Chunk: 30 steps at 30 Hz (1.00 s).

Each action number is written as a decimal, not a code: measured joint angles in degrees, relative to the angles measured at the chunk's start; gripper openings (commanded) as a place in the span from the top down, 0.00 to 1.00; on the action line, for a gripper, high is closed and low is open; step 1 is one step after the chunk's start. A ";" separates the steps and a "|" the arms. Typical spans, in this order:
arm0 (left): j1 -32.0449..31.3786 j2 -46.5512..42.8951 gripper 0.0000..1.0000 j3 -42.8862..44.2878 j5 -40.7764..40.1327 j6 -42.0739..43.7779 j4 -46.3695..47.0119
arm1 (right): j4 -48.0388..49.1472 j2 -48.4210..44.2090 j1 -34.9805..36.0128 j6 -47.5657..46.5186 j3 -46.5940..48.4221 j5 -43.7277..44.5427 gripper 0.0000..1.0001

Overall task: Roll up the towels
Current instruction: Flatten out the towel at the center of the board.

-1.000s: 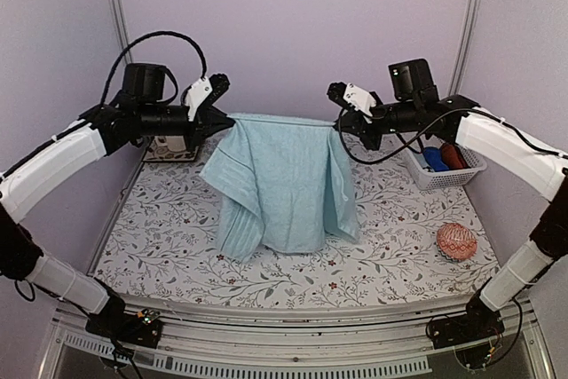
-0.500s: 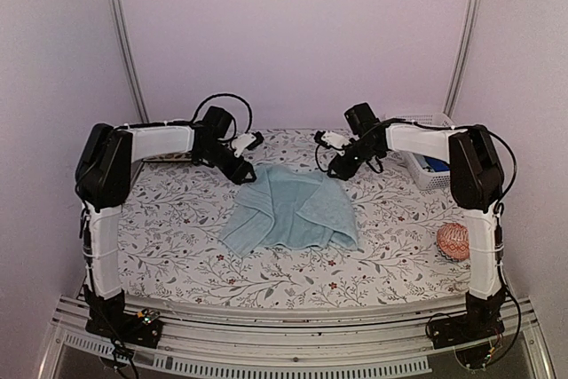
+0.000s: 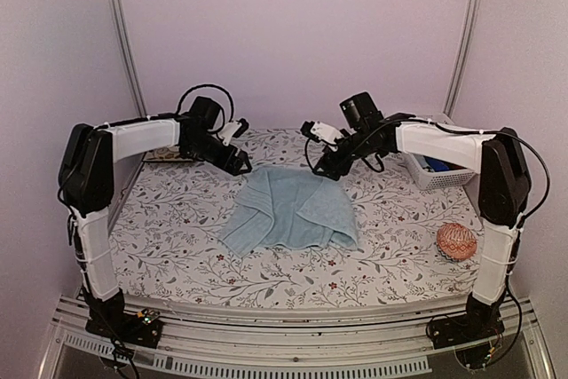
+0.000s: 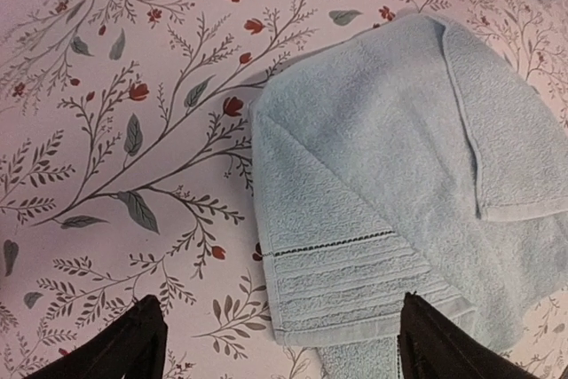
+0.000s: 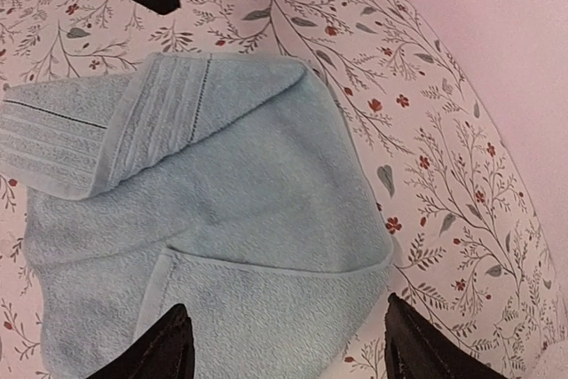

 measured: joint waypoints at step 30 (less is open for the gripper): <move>6.84 8.48 0.31 -8.87 25.70 -13.00 7.39 | 0.50 0.63 2.40 -1.57 -2.86 -0.28 0.25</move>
